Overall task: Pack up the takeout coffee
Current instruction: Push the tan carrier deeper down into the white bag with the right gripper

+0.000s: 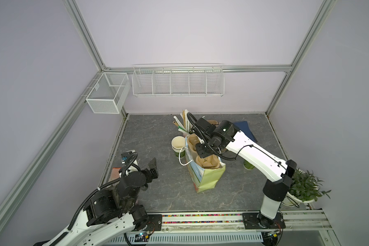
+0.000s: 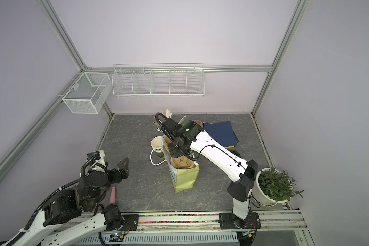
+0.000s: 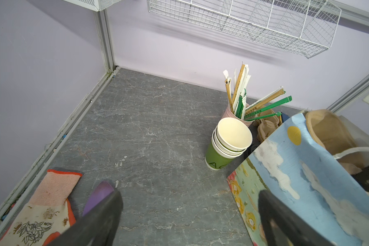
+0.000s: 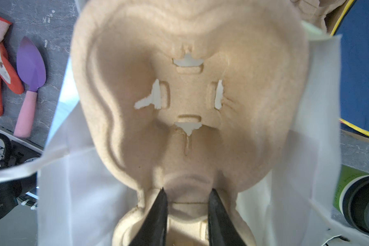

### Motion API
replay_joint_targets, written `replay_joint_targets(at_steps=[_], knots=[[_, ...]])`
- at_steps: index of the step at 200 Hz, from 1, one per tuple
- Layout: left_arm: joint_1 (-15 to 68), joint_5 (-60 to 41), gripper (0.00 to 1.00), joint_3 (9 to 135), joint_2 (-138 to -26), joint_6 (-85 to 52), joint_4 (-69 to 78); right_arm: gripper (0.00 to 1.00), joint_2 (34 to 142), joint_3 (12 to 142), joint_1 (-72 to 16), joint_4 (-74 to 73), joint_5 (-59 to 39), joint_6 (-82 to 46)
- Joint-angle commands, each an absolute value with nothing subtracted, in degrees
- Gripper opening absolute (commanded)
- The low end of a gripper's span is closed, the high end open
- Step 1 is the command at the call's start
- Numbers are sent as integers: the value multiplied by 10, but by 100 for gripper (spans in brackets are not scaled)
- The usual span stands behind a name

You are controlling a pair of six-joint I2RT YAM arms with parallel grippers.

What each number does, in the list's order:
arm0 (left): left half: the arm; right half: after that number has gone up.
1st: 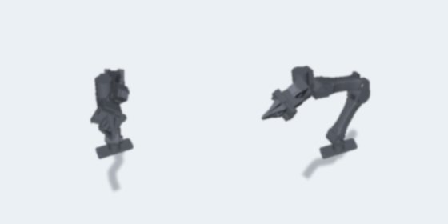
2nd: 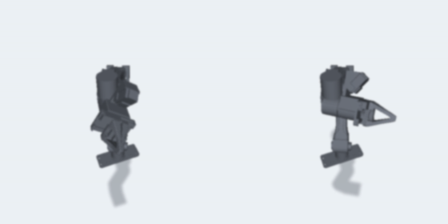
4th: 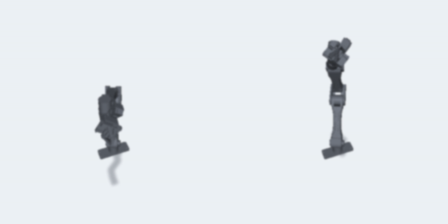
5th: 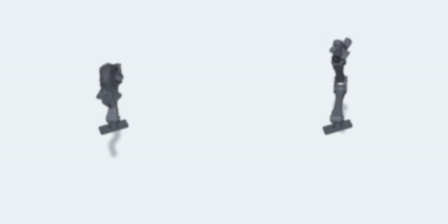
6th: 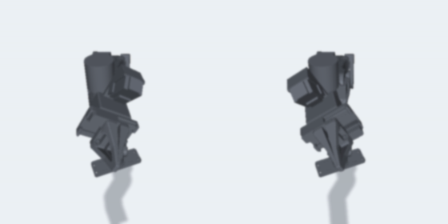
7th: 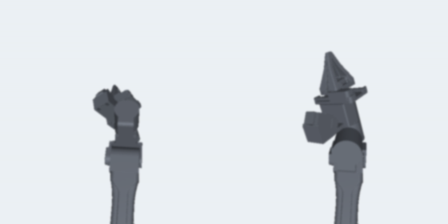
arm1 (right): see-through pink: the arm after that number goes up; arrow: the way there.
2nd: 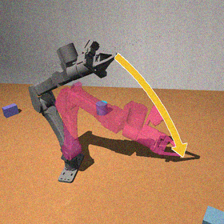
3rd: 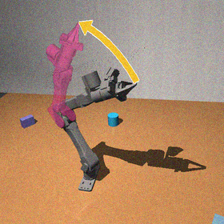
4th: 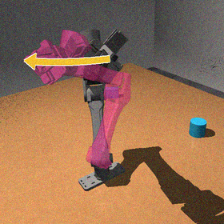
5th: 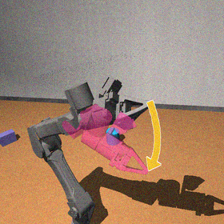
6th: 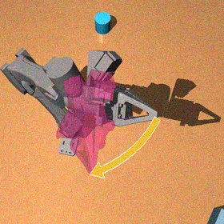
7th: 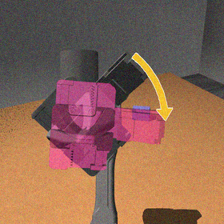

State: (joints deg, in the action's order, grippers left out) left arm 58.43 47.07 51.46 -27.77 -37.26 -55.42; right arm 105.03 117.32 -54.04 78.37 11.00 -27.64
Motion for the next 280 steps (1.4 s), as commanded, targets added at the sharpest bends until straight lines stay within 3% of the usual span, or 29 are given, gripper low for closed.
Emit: replay_joint_targets(at_steps=[1, 56, 134, 196, 280], knots=[[581, 471, 99, 512, -279, -367, -573, 27, 1068, 1147, -536, 815, 92, -280], [581, 469, 99, 512, -280, -367, -572, 27, 1041, 1128, -536, 812, 95, -281], [581, 470, 99, 512, -284, -366, -572, 27, 1072, 1295, -533, 909, 107, -267], [581, 467, 99, 512, -286, -366, -571, 27, 1086, 1279, -527, 912, 70, -265], [581, 463, 99, 512, -286, -364, -571, 28, 1151, 1404, -494, 962, 21, -272]])
